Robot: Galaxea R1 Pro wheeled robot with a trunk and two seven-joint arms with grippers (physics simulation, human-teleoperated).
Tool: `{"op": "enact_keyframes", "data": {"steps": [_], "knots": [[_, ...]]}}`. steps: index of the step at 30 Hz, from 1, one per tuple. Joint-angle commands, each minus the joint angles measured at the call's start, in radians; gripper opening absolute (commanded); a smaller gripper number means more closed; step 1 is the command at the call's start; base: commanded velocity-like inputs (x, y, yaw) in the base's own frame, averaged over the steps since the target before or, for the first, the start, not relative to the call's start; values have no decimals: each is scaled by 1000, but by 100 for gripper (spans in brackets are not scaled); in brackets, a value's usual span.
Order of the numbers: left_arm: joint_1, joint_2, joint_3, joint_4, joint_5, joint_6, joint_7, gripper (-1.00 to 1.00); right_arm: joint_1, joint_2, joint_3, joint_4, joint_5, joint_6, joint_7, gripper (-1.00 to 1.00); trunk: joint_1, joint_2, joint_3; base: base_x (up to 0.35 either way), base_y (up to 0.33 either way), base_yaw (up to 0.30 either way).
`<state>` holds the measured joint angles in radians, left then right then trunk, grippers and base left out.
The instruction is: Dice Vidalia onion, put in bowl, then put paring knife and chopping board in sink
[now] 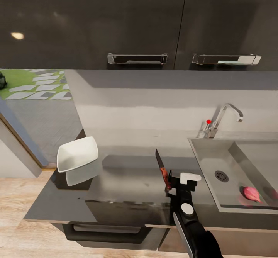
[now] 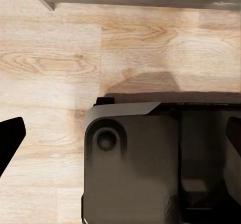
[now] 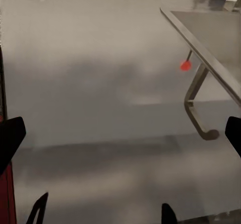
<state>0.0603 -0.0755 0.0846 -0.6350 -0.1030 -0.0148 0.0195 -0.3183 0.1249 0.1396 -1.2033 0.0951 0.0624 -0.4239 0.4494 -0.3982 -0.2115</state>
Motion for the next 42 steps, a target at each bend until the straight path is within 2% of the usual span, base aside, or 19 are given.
{"op": "enact_keyframes", "data": {"steps": [1, 22, 30, 42], "knots": [[0, -1, 4, -2, -10, -2, 0, 100, -1, 0, 2, 0, 10, 7, -6, 100, 1, -2, -2, 0, 0, 0], [1, -1, 4, -2, -10, -1, 0, 100, -1, 12, 21, 13, 6, 14, -3, 100, 1, -2, -2, 0, 1, 0], [1, -1, 4, -2, -10, -2, 0, 100, -1, 13, 24, 17, 6, 13, -3, 100, 1, -2, -2, 102, 175, 0], [1, -1, 4, -2, -10, -1, 1, 100, -1, 13, 25, 33, 6, 12, -2, 100, 1, -2, -2, 13, 22, 0]]}}
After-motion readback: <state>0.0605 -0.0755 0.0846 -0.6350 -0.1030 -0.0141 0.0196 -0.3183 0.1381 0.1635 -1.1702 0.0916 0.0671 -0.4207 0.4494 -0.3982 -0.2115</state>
